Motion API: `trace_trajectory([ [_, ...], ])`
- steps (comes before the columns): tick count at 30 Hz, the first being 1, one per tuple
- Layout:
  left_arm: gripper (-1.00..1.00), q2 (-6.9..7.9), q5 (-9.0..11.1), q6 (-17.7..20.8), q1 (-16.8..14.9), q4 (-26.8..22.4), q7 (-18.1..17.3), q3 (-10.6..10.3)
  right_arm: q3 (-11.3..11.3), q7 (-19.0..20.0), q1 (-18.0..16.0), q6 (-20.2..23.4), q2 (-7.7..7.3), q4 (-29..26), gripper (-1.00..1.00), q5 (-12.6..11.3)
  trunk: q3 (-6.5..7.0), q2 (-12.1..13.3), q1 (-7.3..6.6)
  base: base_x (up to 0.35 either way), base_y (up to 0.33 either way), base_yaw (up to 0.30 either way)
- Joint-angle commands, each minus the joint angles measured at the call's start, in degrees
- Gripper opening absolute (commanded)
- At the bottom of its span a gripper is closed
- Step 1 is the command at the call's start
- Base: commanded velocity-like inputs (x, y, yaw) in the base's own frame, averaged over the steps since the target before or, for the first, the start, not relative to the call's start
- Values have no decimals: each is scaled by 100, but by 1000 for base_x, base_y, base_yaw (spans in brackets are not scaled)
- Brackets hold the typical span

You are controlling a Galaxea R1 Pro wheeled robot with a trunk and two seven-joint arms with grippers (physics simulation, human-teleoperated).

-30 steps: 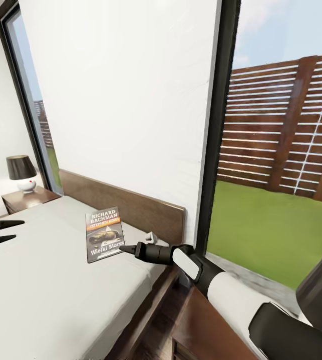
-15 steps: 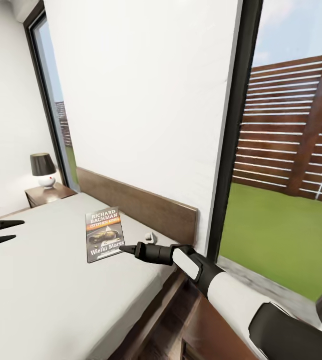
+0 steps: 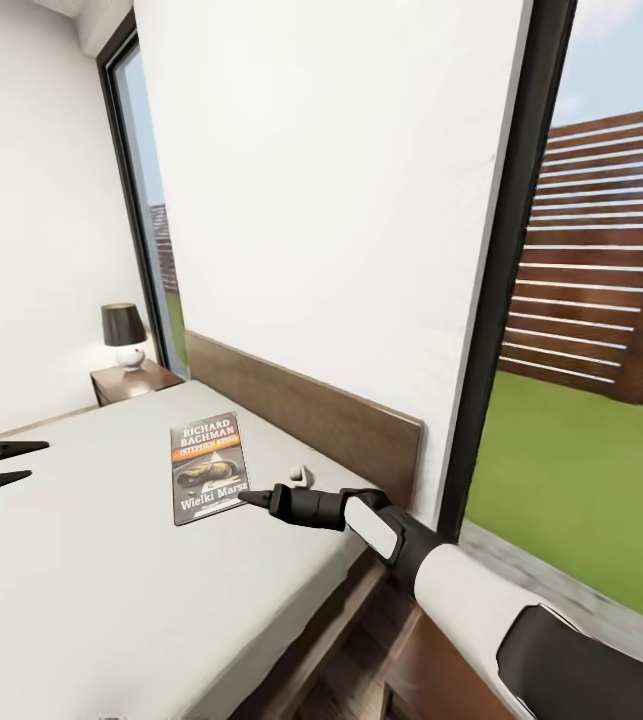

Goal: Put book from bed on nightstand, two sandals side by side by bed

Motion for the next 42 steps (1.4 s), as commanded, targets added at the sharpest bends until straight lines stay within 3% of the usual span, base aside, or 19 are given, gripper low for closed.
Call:
trace_trajectory([
  [1,100,2,-57,55,-3,-2,-23,48,14,9,-9,33,0,4,-100,-76,-6,-4,0,0,0,190],
  [17,100,2,-63,47,21,-2,-12,48,6,2,-9,33,0,11,-100,-76,-6,-4,0,-15,0,190],
  [30,100,2,-63,-37,311,-2,22,48,14,1,-9,33,0,9,-100,-76,-6,-4,0,0,0,190],
  [42,100,-1,-84,-391,585,-2,-38,48,7,1,-9,33,0,14,-100,-76,-6,-4,0,0,0,190],
])
